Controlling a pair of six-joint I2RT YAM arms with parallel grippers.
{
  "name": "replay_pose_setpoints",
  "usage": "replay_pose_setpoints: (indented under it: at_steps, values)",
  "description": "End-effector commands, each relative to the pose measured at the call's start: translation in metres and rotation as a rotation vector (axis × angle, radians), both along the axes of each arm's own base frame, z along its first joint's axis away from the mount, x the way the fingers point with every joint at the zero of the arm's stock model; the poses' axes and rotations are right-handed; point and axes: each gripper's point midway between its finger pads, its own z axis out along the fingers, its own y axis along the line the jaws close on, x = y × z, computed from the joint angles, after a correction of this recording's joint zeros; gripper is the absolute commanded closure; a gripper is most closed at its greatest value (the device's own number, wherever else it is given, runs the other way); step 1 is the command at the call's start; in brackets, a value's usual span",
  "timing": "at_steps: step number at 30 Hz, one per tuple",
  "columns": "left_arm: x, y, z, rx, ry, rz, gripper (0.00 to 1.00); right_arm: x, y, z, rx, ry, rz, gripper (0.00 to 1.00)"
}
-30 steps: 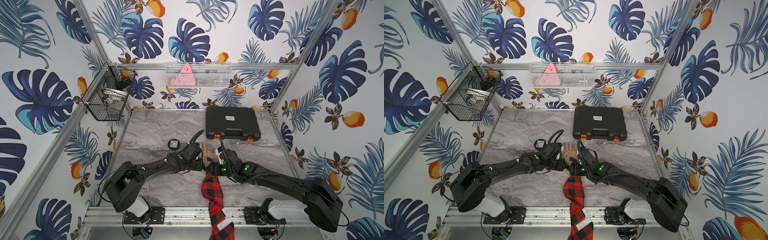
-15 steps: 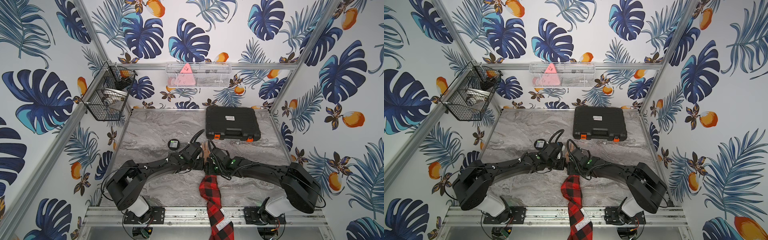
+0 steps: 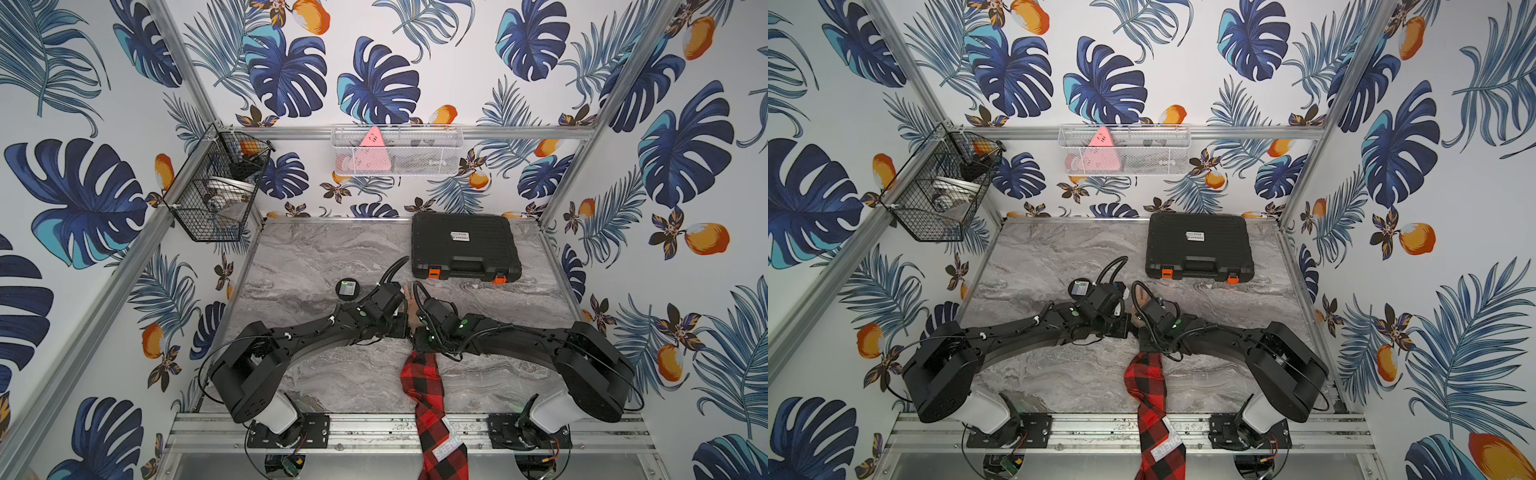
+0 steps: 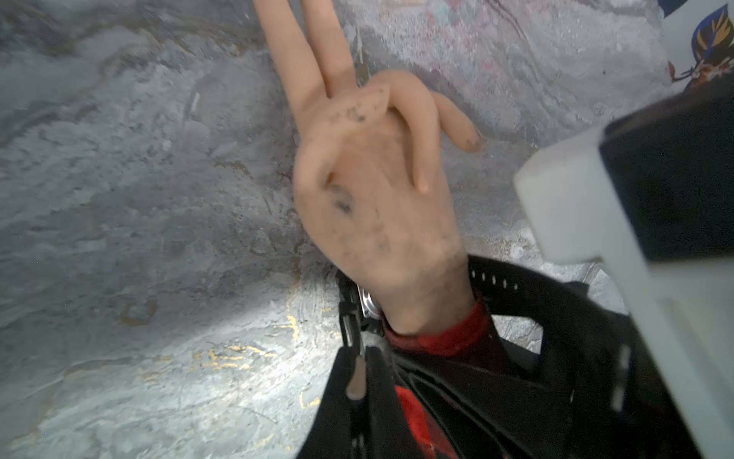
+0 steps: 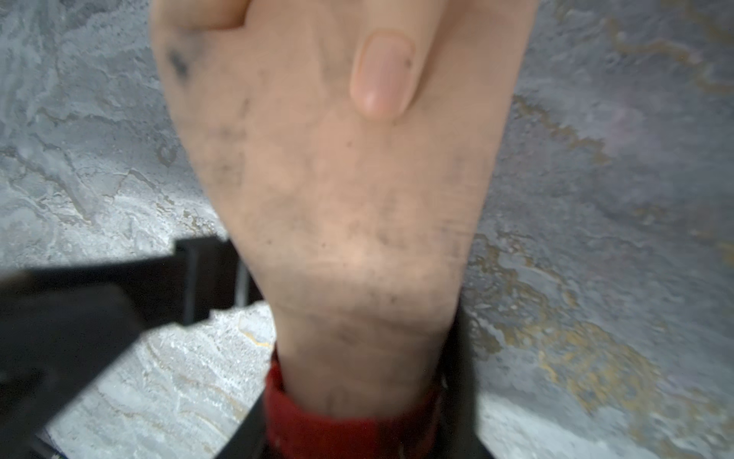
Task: Take off the watch
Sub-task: Pick up the hand from the center of the board, then place the watch at the center of the board, then place the hand at the center of the board.
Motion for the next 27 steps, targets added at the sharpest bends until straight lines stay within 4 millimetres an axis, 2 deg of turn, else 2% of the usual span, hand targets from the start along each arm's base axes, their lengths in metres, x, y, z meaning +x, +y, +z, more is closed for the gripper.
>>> replay_pose_setpoints:
  at_steps: [1, 10, 19, 27]
  values:
    - [0.010, 0.027, 0.004, 0.084, -0.035, 0.041, 1.00, 0.003, -0.007, 0.006, -0.015, -0.032, -0.012, 0.59]
    - [0.033, 0.115, 0.016, 0.183, -0.052, 0.212, 1.00, 0.003, -0.014, 0.005, -0.004, -0.029, -0.026, 0.63]
    - [0.034, 0.203, 0.009, 0.320, -0.033, 0.491, 1.00, 0.003, -0.017, 0.005, 0.001, -0.033, -0.030, 0.63]
    - [0.034, 0.229, -0.018, 0.197, 0.070, 0.632, 1.00, 0.001, -0.019, 0.003, 0.003, -0.028, -0.032, 0.63]
